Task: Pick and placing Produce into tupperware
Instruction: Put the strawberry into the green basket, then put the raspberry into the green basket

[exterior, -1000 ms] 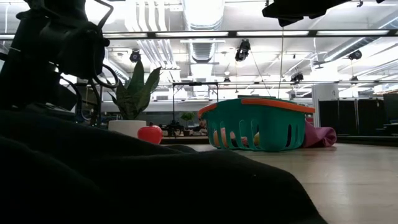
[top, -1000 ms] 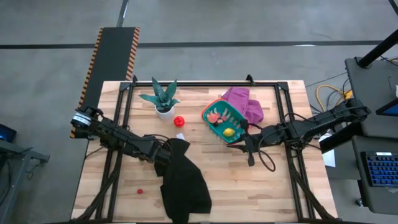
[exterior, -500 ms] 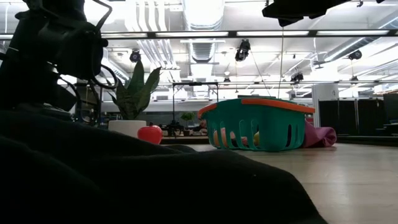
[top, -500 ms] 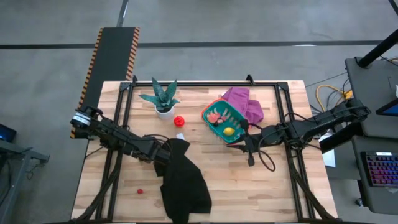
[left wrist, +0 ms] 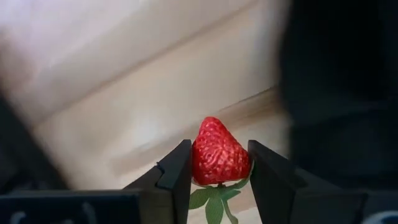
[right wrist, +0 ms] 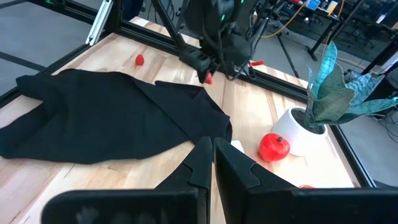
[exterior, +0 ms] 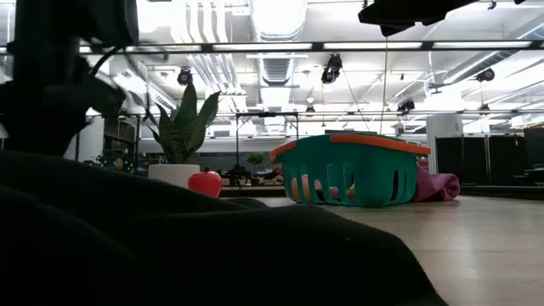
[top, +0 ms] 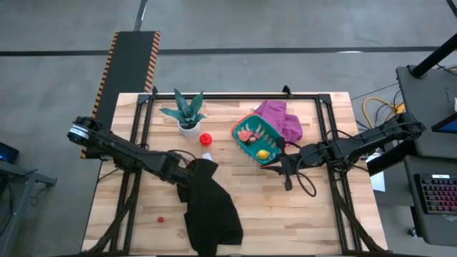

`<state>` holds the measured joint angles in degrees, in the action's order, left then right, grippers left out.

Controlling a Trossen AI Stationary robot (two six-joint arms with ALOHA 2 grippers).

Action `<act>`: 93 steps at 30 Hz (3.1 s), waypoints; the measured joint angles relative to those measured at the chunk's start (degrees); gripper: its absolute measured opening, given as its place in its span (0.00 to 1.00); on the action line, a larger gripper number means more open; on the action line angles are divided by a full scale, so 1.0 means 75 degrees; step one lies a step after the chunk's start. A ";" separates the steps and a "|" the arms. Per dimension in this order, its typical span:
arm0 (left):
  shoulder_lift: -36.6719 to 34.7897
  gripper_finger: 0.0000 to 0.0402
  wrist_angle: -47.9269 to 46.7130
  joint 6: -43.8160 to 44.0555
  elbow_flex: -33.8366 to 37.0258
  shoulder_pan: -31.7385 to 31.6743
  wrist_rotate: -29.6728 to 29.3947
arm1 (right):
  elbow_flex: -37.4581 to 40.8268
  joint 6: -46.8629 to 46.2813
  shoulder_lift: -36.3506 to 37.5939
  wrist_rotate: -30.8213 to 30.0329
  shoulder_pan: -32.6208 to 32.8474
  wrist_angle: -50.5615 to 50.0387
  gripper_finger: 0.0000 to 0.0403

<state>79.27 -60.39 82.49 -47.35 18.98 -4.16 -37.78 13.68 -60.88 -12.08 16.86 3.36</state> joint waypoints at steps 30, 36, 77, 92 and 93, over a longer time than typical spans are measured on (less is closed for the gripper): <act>-0.0048 0.28 1.0782 -0.7872 -0.0008 -0.1413 -0.2710 | 0.0092 -0.0476 0.0554 -0.0001 0.0000 0.0380 0.03; 0.0773 0.28 1.0979 -0.7917 -0.0523 -0.2112 -0.1673 | 0.0463 -0.0691 0.1365 -0.0006 0.0000 0.0377 0.03; 0.4922 0.29 0.8185 -0.8255 -0.4814 -0.3736 -0.1546 | 0.1818 -0.1015 0.4005 -0.0172 0.0000 -0.0144 0.03; 0.4933 0.40 0.8204 -0.8592 -0.4811 -0.3786 -0.1566 | 0.1818 -0.0998 0.4007 -0.0192 0.0000 -0.0166 0.03; 0.4933 0.40 0.8252 -0.8664 -0.4811 -0.3786 -0.1566 | 0.1818 -0.0998 0.4007 -0.0192 0.0000 -0.0181 0.03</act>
<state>116.27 1.50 17.51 -83.44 -9.41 -15.90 -24.14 6.20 -30.83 -13.52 16.86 2.00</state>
